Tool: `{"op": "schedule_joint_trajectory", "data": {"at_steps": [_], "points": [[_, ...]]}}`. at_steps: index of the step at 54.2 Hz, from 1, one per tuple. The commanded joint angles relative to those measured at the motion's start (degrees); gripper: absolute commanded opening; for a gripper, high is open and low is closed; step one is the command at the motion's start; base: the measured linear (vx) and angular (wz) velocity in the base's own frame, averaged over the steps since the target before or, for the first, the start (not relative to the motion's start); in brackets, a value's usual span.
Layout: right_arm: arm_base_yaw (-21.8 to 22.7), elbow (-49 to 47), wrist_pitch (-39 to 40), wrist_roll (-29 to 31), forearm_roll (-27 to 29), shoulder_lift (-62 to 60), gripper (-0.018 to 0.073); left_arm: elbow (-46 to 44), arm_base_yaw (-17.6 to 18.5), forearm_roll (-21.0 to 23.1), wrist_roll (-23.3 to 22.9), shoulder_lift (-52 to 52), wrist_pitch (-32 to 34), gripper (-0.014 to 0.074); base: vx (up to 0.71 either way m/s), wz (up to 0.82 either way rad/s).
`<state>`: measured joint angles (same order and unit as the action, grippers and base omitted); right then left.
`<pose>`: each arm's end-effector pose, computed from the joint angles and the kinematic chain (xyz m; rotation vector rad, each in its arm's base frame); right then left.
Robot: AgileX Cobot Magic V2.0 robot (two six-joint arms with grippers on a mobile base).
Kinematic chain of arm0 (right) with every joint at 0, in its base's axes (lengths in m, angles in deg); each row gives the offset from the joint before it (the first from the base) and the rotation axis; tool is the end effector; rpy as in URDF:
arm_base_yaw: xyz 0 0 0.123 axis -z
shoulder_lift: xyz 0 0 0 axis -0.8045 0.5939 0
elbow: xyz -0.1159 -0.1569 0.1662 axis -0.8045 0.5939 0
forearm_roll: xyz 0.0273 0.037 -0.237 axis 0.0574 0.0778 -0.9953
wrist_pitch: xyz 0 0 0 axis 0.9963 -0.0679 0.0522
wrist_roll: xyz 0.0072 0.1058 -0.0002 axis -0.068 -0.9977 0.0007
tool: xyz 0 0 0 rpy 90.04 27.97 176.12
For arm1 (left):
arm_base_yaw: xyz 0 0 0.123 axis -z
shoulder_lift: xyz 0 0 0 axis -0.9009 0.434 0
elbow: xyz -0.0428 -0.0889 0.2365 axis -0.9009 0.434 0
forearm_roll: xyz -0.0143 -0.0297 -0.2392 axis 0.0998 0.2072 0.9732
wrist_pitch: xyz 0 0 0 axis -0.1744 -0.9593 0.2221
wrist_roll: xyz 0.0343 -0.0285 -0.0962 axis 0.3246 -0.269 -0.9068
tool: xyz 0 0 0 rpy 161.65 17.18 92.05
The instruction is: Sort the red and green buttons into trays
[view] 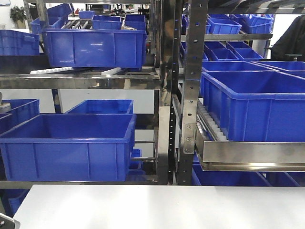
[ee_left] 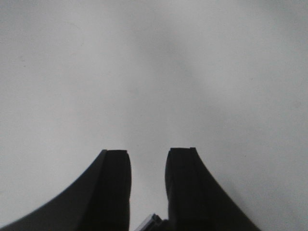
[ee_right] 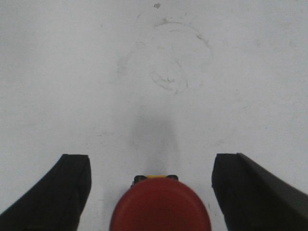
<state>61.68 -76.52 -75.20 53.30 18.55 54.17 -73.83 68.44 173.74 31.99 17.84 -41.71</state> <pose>0.2163 -0.0262 0.0928 0.1105 2.4804 -0.0231 0.2278 -0.0468 0.1457 0.4286 2.2886 -0.2846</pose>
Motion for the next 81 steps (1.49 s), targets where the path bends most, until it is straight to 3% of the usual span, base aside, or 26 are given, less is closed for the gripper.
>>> {"op": "schedule_joint_trajectory", "data": {"at_steps": [1,14,21,30,33,47,56,62,71,81], "points": [[-0.02,-1.48,3.60,-0.07,0.32,0.41,0.0550,-1.12,0.06,3.66,-0.37,-1.46,-2.20,0.0000,0.00,0.00],[-0.02,-1.48,7.33,-0.07,0.32,3.00,0.0438,-1.12,0.06,3.66,-0.37,-1.46,-2.20,0.0000,0.00,0.00],[-0.02,-1.48,7.43,-0.07,0.32,3.06,0.0298,-1.12,0.06,3.66,-0.37,-1.46,-2.20,0.0000,0.00,0.00],[-0.02,-1.48,7.41,0.15,0.11,3.06,0.0035,-1.12,0.06,3.66,-0.37,-1.46,-2.20,0.0000,0.00,0.00],[-0.02,-1.48,7.54,0.22,0.11,3.06,-0.0016,-1.12,0.06,3.66,-0.37,-1.46,-2.20,0.0000,0.00,0.00],[-0.13,-1.48,7.06,0.22,-0.75,0.19,-0.0013,-1.36,0.06,3.76,-0.43,-1.66,-5.22,0.0000,0.00,0.00],[-0.13,-1.48,6.67,-0.76,-5.47,-5.73,-0.0013,-3.05,0.06,3.76,-0.66,-1.66,-6.64,0.0000,0.00,0.00],[-0.13,-1.48,6.51,-4.61,-8.02,-11.58,-0.0012,-5.38,0.06,3.68,-2.59,-1.66,-6.94,0.0000,0.00,0.00],[-0.13,-1.48,6.63,-10.62,-14.26,-20.63,-0.0012,-9.39,0.06,3.68,-4.66,-1.66,-9.69,0.0000,0.00,0.00],[-0.13,-1.48,9.53,-19.24,-26.68,-29.75,-0.0012,-14.68,0.06,3.68,-6.45,-1.66,-12.57,0.0000,0.00,0.00]]}}
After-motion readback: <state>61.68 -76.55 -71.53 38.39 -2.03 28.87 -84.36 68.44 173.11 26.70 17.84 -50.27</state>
